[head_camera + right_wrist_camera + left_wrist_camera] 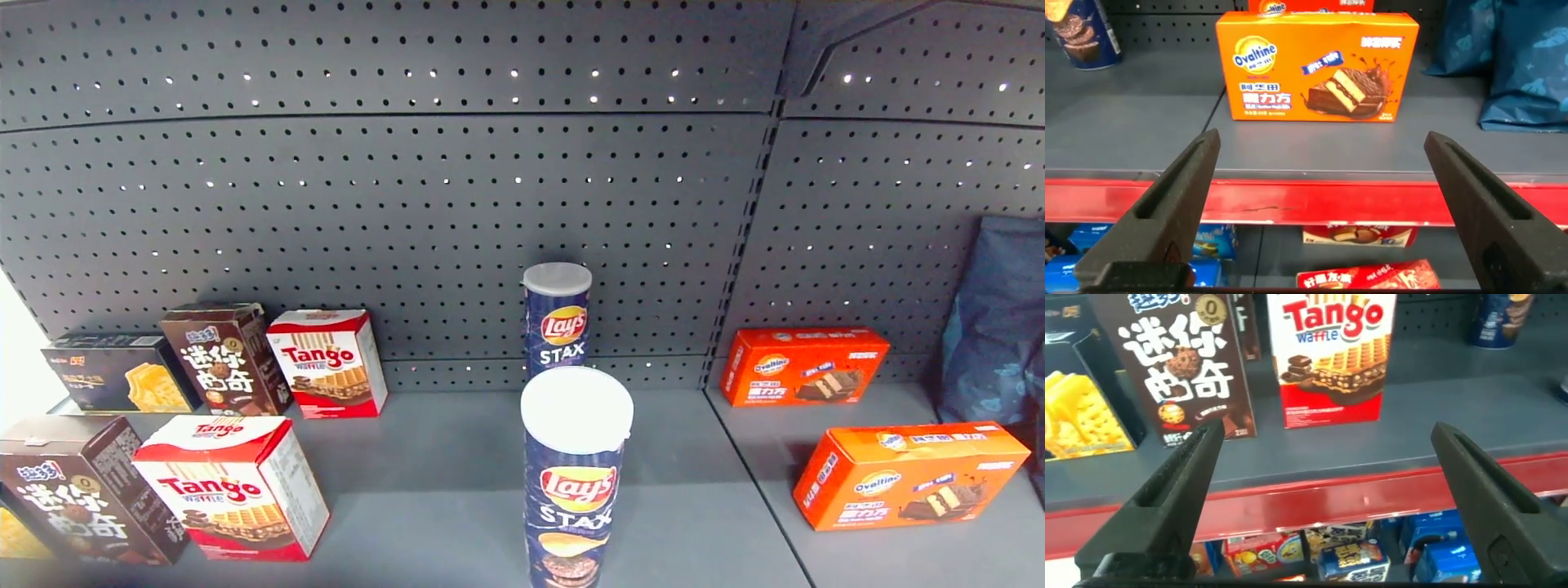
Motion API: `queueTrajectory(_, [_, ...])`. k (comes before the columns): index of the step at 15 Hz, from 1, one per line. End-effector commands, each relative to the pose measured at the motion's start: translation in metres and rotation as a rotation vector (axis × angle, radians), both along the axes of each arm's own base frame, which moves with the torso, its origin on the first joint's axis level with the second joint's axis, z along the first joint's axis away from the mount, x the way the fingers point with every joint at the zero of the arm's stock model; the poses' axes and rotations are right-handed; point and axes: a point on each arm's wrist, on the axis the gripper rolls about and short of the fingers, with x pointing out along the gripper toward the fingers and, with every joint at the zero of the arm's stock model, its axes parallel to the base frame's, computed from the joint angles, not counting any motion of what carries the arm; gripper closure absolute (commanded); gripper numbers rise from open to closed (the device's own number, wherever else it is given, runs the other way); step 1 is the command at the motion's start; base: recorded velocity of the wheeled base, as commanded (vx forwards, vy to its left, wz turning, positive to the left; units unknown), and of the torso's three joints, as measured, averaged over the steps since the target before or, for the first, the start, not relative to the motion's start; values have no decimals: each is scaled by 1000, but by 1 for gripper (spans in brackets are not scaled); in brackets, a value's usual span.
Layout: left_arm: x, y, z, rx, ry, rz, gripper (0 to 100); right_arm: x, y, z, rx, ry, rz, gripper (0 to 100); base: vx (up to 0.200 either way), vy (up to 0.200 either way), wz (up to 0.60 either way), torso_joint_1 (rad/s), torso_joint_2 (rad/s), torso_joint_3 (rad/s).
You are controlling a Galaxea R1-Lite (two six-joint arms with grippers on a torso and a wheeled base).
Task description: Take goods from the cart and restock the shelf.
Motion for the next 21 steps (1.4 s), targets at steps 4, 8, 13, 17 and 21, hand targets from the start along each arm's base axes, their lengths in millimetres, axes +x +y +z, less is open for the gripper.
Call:
queueTrajectory(4, [0,0,0,1,-2,0,0,0,0,0,0,0,1,0,0,0,0,0,0,0])
queueTrajectory(8, [0,0,0,-8,-1,17,0,0,0,0,0,0,1,0,-50,0,0,1,2,1])
queueTrajectory(13, [0,0,0,-7,-1,15,0,0,0,0,-2,0,1,0,-40,0,0,0,-1,0])
queueTrajectory(17, [0,0,0,-7,0,15,0,0,0,0,-2,0,1,0,0,0,0,0,0,0])
queueTrajectory(21, [0,0,0,-8,-1,15,0,0,0,0,-3,0,1,0,0,0,150,-1,1,2])
